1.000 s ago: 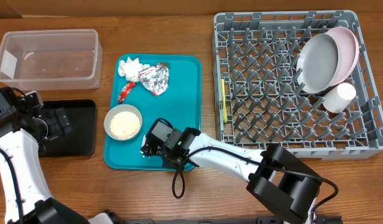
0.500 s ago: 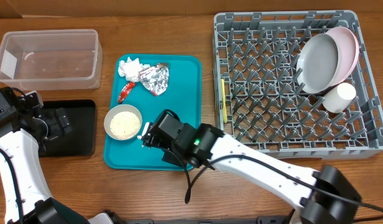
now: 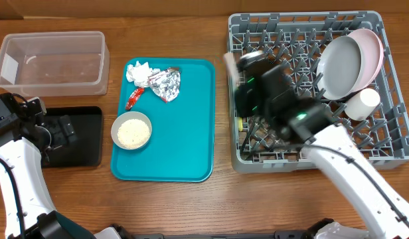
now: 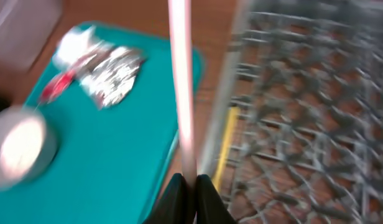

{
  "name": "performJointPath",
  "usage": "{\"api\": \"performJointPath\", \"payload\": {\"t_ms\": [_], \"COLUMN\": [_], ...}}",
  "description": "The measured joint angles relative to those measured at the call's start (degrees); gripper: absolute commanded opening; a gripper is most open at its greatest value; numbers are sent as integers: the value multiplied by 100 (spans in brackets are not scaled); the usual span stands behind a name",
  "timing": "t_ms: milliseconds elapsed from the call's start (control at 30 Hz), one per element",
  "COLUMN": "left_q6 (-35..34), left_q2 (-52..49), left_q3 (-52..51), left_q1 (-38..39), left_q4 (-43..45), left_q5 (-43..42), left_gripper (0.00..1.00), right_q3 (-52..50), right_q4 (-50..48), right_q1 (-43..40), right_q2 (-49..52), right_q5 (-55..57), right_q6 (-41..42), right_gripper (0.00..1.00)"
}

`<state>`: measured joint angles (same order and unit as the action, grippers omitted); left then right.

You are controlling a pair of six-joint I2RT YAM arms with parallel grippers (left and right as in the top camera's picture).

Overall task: Sort waste into correct bins and load items into the dishwasher rack
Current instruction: 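Carry the white fork into the rack's left side and release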

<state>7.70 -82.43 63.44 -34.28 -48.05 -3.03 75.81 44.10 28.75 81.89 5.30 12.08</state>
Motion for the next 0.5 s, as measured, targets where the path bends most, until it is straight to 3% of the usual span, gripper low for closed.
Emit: {"api": "performJointPath", "payload": {"t_ms": [100,267,367,500], "left_q6": [0,0,0,0], "left_q2": [0,0,0,0], "left_q3": [0,0,0,0], "left_q1": [0,0,0,0], "left_q4": [0,0,-2,0], "left_q5": [0,0,0,0], "left_gripper": [100,100,100,100], "right_q3": [2,7,4,4], "right_q4": [4,2,-111,-352], "right_q1": [-466,-573,-573,-573], "right_q2": [103,796,1333,1832], "right_q5": [-26,-153,-199,-337], "right_q6": [721,1373,1373,754], "right_gripper": [4,4,4,4]}}
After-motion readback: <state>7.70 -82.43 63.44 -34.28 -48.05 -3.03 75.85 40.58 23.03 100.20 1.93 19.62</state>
